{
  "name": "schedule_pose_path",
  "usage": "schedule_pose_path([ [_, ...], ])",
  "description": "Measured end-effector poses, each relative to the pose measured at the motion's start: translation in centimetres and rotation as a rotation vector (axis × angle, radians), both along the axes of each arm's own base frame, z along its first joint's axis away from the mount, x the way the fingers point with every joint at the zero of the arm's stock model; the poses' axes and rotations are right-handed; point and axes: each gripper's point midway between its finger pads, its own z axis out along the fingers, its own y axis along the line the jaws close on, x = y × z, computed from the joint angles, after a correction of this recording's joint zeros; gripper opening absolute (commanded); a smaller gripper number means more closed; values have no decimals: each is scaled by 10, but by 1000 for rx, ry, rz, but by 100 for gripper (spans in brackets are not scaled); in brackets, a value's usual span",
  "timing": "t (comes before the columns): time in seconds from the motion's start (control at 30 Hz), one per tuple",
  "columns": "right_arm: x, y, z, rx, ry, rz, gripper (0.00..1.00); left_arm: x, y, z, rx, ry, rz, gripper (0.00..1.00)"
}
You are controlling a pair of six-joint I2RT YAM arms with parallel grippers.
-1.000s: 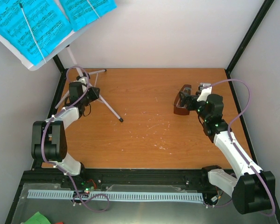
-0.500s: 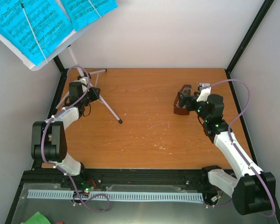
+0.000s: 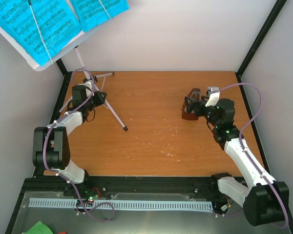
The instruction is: Pack up the instrument practice props
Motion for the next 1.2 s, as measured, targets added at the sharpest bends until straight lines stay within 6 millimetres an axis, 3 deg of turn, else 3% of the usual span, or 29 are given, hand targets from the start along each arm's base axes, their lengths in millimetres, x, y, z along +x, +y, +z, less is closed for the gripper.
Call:
schedule_pose_path([
  [0.73, -8, 16, 27, 32, -51, 106, 100, -21, -63, 2, -53, -8, -281, 0],
  [0.9, -10, 16, 27, 31, -47, 108, 100, -26, -100, 2, -63, -6, -386, 0],
  [1.07, -17, 14, 33, 30, -55, 102, 100, -47, -155, 2, -76, -8, -582, 0],
  [1.2, -23, 12, 38, 29, -66, 96, 100, -65, -187, 2, -86, -12, -742, 5],
])
